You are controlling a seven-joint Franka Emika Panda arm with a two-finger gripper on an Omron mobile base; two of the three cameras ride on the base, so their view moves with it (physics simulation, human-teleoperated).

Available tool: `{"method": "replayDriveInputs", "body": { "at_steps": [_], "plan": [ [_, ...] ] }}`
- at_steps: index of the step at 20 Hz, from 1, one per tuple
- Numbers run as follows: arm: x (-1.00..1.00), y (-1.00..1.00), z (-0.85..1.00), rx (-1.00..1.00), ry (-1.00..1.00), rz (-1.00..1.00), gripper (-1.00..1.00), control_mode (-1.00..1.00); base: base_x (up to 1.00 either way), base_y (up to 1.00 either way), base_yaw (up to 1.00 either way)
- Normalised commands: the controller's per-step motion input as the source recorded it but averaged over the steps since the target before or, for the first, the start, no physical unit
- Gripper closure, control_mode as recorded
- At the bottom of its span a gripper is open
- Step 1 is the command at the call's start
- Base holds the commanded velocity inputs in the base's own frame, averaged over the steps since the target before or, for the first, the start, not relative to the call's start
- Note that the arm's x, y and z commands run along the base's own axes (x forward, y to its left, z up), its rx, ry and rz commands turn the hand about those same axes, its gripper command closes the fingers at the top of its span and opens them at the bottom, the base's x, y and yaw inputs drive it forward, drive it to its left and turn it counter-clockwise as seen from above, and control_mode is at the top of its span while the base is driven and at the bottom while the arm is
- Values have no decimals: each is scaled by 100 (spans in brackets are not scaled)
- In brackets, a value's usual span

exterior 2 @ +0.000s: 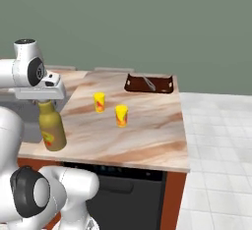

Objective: Place the drinks on the dining counter in a tight cluster.

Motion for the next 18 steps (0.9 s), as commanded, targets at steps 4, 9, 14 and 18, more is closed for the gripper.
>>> {"method": "replayDriveInputs", "body": {
  "at_steps": [4, 9, 14, 18],
  "plan": [
    [0, 0, 0, 0, 0, 0, 100, 100, 39, 26, -4],
    [0, 0, 0, 0, 0, 0, 100, 100, 23, 15, -1],
    [0, 0, 0, 0, 0, 0, 100, 100, 2, 3, -1],
    [0, 0, 0, 0, 0, 0, 100, 100, 0, 0, 0]
  ]
}}
